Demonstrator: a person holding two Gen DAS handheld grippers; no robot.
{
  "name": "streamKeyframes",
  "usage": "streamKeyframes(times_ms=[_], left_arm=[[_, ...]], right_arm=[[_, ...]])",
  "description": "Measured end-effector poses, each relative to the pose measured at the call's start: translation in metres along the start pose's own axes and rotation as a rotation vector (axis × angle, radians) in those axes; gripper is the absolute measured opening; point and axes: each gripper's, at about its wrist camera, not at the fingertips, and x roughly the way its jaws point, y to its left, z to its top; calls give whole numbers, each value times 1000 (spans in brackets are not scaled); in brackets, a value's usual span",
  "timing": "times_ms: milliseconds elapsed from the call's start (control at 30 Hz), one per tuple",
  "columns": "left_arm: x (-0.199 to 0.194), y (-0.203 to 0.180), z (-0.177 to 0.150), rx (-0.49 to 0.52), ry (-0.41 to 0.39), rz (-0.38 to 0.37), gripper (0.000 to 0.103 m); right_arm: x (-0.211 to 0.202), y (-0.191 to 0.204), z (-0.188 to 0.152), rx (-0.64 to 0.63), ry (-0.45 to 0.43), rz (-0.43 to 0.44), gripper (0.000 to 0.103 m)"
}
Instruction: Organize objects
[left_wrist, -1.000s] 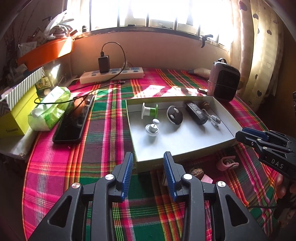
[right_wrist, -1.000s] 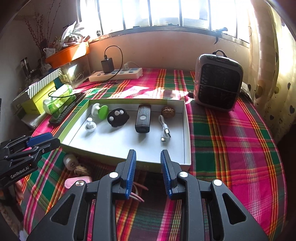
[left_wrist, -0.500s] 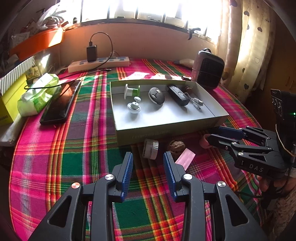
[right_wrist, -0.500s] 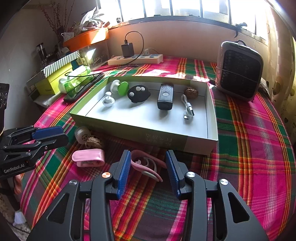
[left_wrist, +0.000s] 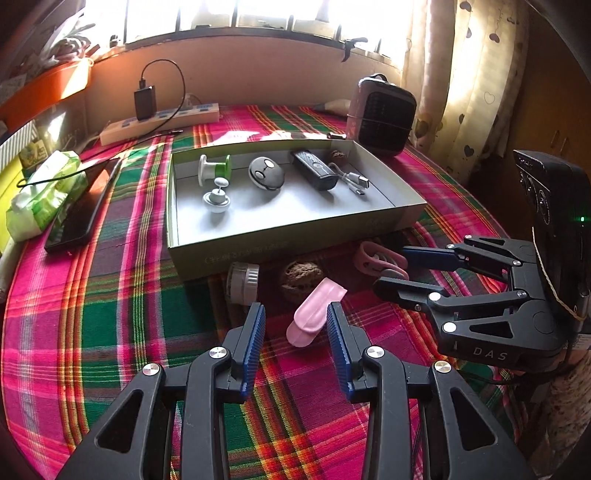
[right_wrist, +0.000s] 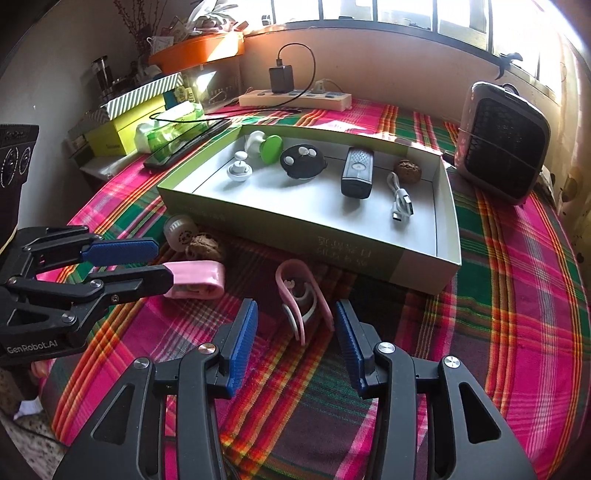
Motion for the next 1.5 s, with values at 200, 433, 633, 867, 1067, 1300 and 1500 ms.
streamKeyframes(times_ms=[200, 433, 633, 867, 1067, 1300, 1500], left_arm=[[9, -7, -2, 19, 29, -12, 33], [18, -15, 1, 48, 44, -14, 33], [25, -21, 4, 62, 54, -15, 33], [31, -23, 8, 59, 53, -13, 33], [32, -23, 9, 54, 47, 0, 32], [34, -25, 10, 55, 41, 42, 21], [34, -25, 11, 47, 41, 50, 16]], right_arm=[[4, 0, 6, -15, 5, -27, 45], [11, 1, 10, -31, 14, -74, 45], [11, -2, 8, -19, 11, -68, 39], [8, -7, 7, 0, 5, -80, 27], [6, -12, 5, 24, 5, -86, 25], [3, -13, 2, 37, 3, -85, 25], [2, -13, 0, 47, 2, -84, 25]])
